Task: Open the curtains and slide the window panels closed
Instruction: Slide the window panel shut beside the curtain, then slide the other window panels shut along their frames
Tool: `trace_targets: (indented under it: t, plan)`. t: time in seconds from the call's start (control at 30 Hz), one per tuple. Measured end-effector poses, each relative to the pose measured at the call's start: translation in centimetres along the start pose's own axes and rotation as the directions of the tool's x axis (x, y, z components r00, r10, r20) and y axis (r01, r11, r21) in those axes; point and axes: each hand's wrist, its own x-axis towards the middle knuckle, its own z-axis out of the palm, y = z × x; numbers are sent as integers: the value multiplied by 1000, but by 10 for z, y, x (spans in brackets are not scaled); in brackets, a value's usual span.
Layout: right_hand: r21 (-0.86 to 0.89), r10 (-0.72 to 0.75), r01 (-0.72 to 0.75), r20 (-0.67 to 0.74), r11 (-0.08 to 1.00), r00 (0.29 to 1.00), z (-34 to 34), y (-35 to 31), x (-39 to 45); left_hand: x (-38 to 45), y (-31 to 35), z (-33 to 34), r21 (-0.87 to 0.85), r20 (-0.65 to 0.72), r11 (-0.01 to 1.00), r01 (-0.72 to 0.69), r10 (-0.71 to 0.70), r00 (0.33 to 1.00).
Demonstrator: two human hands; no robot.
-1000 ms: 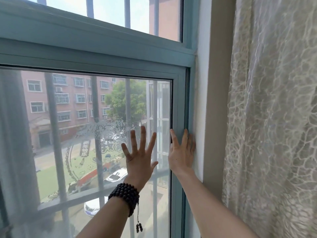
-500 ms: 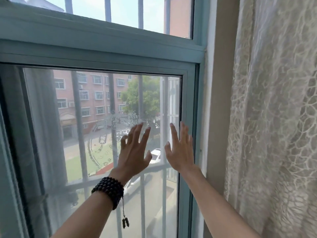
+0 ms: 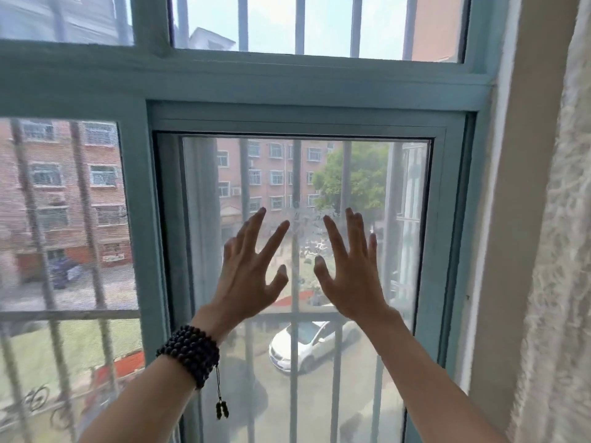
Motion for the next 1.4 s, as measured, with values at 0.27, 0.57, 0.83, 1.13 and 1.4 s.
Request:
trace_targets:
  t: [0.27, 0.57, 0.83, 1.13, 1.4]
  plan:
    - [319, -176, 162, 13, 934, 984, 58, -89, 12, -54, -49, -81, 181, 6, 965, 187, -191, 982]
    - [592, -346, 264, 27, 761, 938, 102, -202, 2, -123, -75, -174, 372, -29, 867, 331, -345, 938]
    - [725, -483, 328, 7, 605, 876, 113, -310, -28, -199, -88, -273, 536, -64, 729, 427, -469, 881]
    - [813, -580, 367, -46, 451, 814, 111, -461, -51, -282, -120, -402, 630, -162, 541, 558, -611, 775]
    - [867, -627, 351, -58, 354, 777, 109, -601, -78, -354, -148, -506, 693, -236, 384, 610, -678, 696]
